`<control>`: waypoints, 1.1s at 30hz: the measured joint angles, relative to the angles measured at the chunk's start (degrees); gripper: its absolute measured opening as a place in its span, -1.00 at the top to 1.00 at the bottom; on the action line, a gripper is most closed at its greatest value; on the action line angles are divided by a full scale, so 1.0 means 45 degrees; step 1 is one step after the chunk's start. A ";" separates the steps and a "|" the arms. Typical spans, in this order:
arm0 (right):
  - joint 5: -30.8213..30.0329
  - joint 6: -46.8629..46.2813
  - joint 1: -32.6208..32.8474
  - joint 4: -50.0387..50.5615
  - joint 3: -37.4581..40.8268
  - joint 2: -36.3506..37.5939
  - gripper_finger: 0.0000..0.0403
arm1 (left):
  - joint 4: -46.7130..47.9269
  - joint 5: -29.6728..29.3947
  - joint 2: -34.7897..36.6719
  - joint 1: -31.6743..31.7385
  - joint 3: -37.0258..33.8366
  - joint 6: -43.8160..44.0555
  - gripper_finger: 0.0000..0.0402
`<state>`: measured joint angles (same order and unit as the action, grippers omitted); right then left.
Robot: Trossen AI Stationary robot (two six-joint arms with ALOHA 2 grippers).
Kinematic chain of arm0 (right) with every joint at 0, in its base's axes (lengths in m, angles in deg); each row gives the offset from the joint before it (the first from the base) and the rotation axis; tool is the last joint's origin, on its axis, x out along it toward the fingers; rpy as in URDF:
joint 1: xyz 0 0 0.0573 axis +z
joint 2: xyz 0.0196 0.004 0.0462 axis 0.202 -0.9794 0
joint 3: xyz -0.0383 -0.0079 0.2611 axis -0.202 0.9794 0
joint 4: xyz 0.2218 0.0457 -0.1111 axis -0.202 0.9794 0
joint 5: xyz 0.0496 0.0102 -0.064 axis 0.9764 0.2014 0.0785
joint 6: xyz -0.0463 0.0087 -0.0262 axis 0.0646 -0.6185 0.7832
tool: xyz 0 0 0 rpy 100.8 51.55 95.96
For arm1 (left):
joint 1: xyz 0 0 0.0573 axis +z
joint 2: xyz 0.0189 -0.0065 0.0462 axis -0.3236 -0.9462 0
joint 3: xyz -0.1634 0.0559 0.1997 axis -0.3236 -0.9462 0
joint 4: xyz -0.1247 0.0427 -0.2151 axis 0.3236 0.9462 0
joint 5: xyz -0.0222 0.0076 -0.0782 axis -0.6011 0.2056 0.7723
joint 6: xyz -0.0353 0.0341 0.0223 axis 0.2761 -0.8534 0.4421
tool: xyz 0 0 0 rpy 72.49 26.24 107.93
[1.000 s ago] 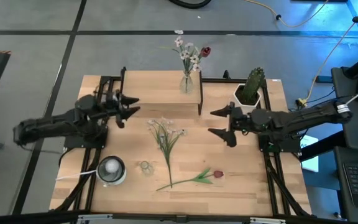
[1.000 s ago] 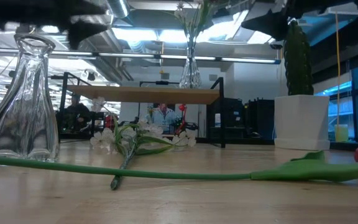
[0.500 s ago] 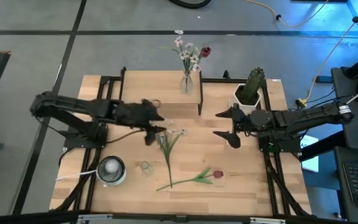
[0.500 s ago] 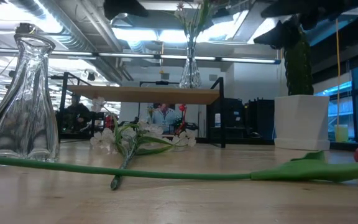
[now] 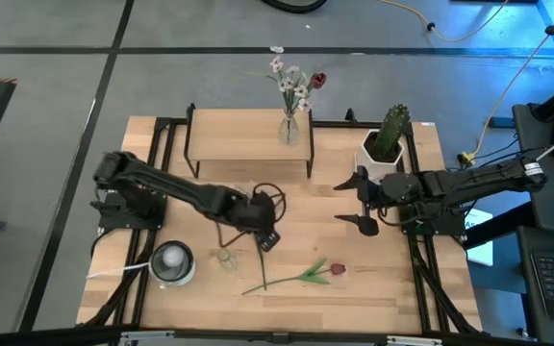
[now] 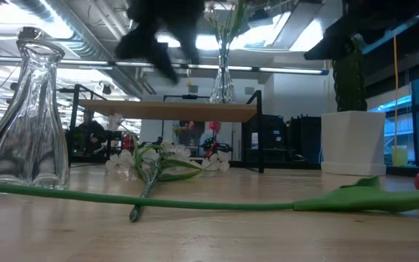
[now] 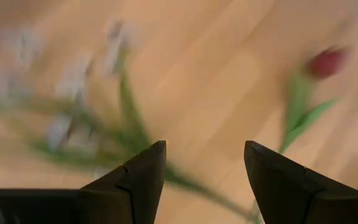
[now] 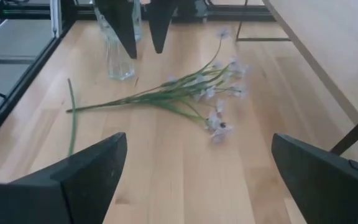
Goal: Pick and place flowers into a vace then onto a shelf
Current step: Put the white flowers into the transparent vase
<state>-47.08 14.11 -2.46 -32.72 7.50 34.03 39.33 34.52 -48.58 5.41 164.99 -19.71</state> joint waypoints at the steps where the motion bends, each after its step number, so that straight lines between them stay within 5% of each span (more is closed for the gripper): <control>1: 0.0003 0.0017 0.0000 0.0034 0.0000 0.0000 -0.98 | 0.0484 0.0291 -0.0299 0.0018 0.0182 0.0542 -0.04; 12: 0.0003 0.0307 0.0000 0.0235 0.0000 -0.0005 -0.98 | 0.1920 0.2274 -0.2209 0.0549 0.1058 0.5513 -0.04; 33: 0.0008 0.0365 0.0005 0.0553 0.0000 -0.0005 -0.98 | 0.2061 0.3106 -0.3210 0.0659 0.1037 0.8806 -0.04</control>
<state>-47.05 15.75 -2.44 -30.23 7.50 34.01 48.61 48.50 -63.03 8.38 169.66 19.92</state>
